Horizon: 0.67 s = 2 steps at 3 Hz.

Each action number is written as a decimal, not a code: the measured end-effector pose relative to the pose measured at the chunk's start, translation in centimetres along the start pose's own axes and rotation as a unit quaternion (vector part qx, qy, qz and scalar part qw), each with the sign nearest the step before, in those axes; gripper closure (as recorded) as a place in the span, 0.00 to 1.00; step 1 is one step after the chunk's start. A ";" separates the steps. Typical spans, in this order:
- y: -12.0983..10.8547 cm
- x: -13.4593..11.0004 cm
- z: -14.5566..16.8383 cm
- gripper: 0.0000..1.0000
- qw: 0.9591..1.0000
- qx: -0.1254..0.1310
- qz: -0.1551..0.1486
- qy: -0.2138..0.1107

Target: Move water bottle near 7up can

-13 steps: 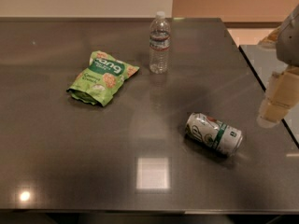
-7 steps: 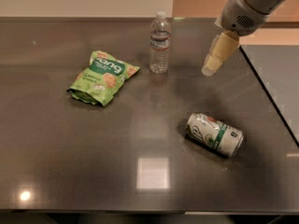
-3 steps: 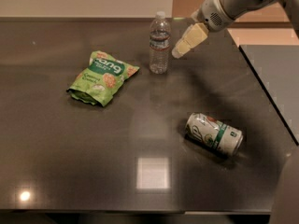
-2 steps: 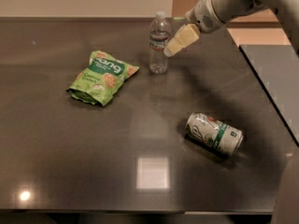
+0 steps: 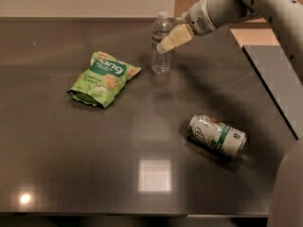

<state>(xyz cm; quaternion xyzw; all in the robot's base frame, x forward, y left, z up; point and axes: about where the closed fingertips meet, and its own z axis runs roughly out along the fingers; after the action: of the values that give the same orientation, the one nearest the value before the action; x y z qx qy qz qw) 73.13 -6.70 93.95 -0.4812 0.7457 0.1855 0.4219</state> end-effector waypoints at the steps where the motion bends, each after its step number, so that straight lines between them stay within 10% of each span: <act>1: 0.5 -0.4 0.9 0.00 1.000 -0.014 0.018 -0.020; 2: 1.6 -0.5 1.4 0.15 0.999 -0.031 0.028 -0.033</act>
Offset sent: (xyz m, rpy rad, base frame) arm -0.0183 0.0252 -0.0065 0.1411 0.0607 0.0442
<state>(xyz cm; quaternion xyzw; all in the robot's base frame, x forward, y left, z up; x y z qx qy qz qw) 72.45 -4.75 93.37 -0.4664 0.7384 0.2360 0.4260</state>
